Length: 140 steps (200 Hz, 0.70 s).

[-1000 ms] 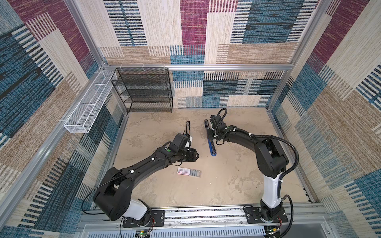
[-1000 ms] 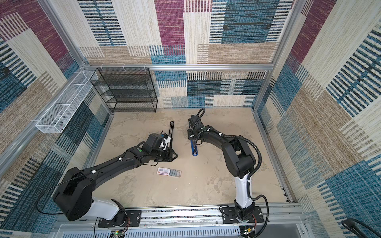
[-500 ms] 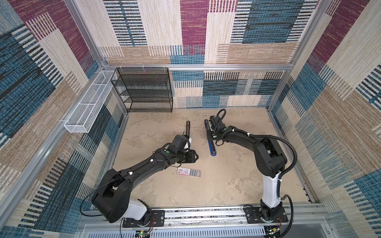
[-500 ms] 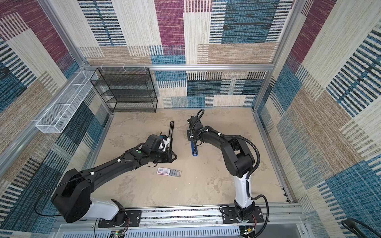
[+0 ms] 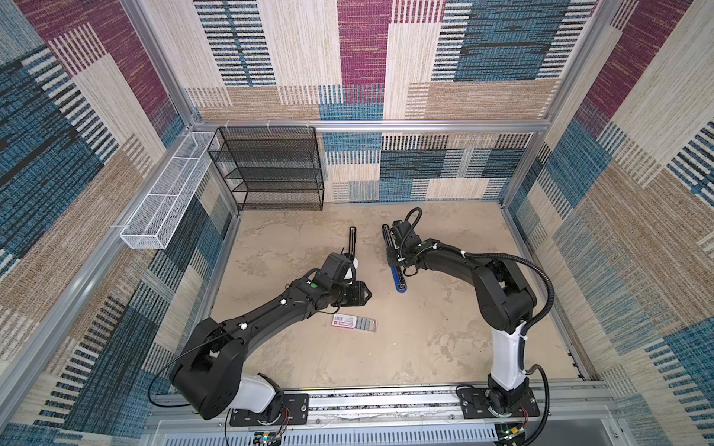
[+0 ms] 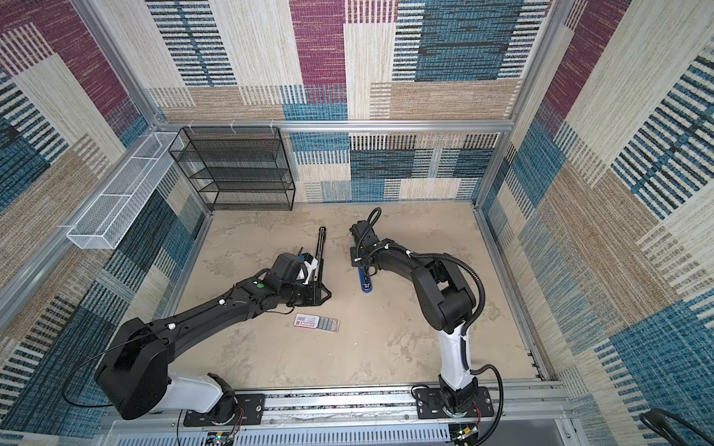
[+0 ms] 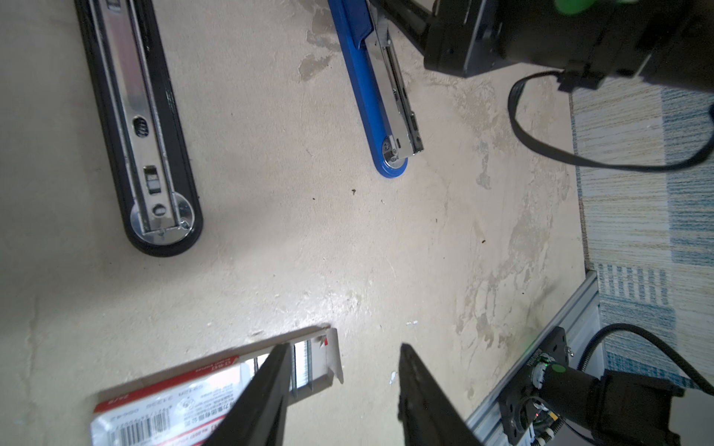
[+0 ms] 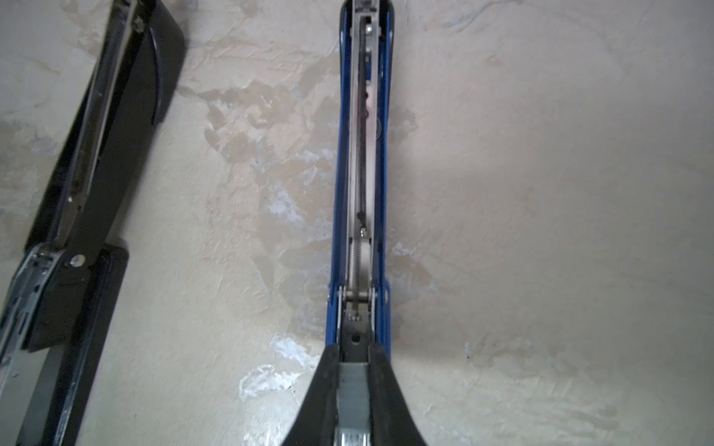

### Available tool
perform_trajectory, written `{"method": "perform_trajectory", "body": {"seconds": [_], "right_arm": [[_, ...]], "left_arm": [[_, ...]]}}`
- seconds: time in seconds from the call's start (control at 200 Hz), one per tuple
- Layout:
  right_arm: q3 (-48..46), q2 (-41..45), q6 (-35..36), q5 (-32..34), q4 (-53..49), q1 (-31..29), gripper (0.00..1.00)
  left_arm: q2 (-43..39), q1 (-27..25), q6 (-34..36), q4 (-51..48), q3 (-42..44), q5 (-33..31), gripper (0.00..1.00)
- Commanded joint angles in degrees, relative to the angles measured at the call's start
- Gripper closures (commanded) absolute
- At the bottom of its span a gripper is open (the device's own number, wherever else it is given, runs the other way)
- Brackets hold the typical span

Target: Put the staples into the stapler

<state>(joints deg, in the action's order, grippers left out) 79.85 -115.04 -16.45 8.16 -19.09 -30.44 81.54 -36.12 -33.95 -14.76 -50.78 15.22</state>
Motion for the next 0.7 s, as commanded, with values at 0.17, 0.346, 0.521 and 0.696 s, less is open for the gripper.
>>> {"method": "perform_trajectory", "body": {"seconds": [0.17, 0.346, 0.521, 0.696], "right_arm": [[-1.28, 1.78, -1.19, 0.67, -0.15, -0.68, 0.75], [0.39, 2.15, -0.44, 0.78, -0.30, -0.66, 0.66], [3.05, 0.17, 0.41, -0.66, -0.64, -0.59, 0.63], [4.68, -1.97, 0.48, -2.06, -0.68, -0.58, 0.63]], "left_arm": [[-0.41, 0.08, -0.65, 0.79, 0.51, -0.37, 0.51], [-1.18, 0.05, -0.98, 1.01, 0.85, -0.46, 0.51], [-2.23, 0.07, -1.38, 0.97, 1.55, -0.72, 0.51], [-3.12, 0.08, -1.51, 0.52, 2.03, -1.16, 0.51]]}}
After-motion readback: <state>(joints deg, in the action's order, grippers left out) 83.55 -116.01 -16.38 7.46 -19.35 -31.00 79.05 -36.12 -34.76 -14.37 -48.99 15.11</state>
